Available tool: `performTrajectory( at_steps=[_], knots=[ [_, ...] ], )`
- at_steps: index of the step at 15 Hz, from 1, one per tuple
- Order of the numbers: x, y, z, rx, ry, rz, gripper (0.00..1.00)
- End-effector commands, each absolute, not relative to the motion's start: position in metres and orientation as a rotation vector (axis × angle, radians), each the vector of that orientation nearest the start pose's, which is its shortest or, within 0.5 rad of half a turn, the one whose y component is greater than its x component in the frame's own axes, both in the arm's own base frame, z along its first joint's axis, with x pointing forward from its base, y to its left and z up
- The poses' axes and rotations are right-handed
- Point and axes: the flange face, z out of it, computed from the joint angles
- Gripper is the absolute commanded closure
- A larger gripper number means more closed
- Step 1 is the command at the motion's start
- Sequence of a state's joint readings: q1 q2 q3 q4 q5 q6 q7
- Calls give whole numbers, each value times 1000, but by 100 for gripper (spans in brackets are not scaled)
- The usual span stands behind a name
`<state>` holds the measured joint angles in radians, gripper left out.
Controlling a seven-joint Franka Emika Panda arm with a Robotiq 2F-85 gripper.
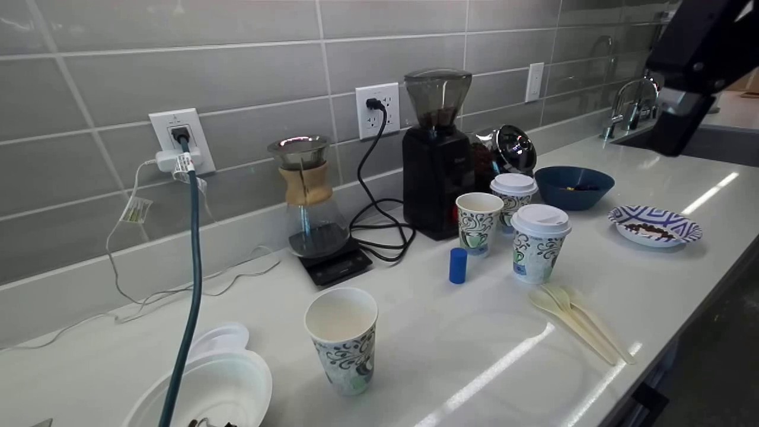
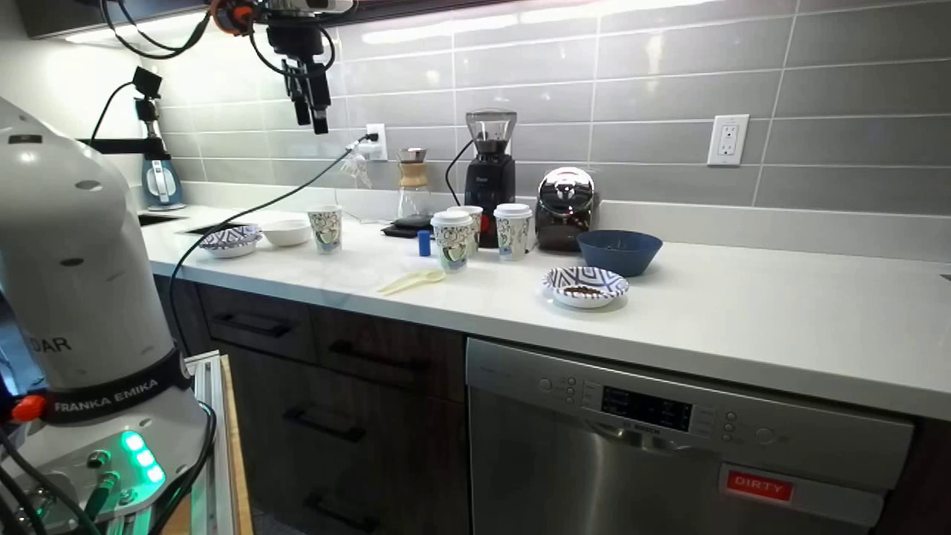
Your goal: Pick up the white paper cup lid on the left and move it to the right
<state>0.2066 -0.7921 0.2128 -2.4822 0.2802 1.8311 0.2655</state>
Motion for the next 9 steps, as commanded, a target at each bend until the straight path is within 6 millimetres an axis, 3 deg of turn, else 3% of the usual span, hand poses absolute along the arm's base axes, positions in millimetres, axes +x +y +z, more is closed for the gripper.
performTrajectory(
  at_steps=[1,5,9],
  knots=[
    [299,213,535,-3012,-187,-111,0],
    [309,279,508,-3064,-349,-138,0],
    [333,330,494,-3058,-468,-161,0]
  ],
)
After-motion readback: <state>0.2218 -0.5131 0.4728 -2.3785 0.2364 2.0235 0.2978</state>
